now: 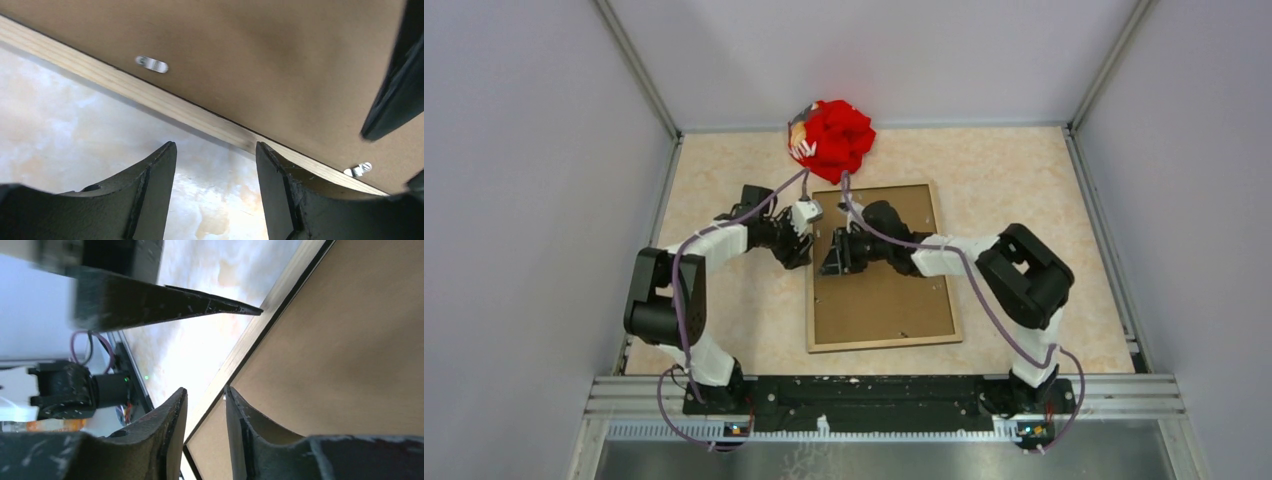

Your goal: Put the photo into the frame

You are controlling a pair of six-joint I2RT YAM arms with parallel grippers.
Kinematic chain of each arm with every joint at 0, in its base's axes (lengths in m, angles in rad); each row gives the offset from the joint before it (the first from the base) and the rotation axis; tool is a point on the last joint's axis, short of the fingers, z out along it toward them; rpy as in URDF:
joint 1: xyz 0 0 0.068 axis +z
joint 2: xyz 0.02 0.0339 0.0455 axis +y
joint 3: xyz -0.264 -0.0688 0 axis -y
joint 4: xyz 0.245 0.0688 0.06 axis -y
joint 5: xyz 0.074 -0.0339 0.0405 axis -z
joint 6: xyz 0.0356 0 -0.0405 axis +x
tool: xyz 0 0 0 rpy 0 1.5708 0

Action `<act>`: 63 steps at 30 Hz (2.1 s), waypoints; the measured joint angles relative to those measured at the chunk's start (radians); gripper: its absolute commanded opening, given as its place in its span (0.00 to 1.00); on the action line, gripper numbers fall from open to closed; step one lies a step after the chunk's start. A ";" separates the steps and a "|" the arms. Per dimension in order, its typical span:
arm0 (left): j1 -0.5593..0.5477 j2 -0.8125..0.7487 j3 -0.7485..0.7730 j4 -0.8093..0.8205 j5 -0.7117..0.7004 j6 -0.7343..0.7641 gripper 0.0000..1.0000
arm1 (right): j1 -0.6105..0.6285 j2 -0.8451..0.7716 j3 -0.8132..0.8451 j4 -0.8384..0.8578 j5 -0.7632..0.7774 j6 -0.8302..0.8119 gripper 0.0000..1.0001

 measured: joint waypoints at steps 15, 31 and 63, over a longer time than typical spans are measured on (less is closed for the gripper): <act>0.064 0.151 0.161 0.023 0.055 -0.136 0.62 | -0.195 0.022 0.067 0.010 0.044 0.009 0.40; 0.064 0.183 0.161 0.044 0.092 -0.156 0.39 | -0.199 0.279 0.327 -0.037 0.042 -0.002 0.28; 0.064 0.185 0.159 0.057 0.103 -0.169 0.24 | -0.178 0.391 0.460 -0.030 -0.014 0.017 0.21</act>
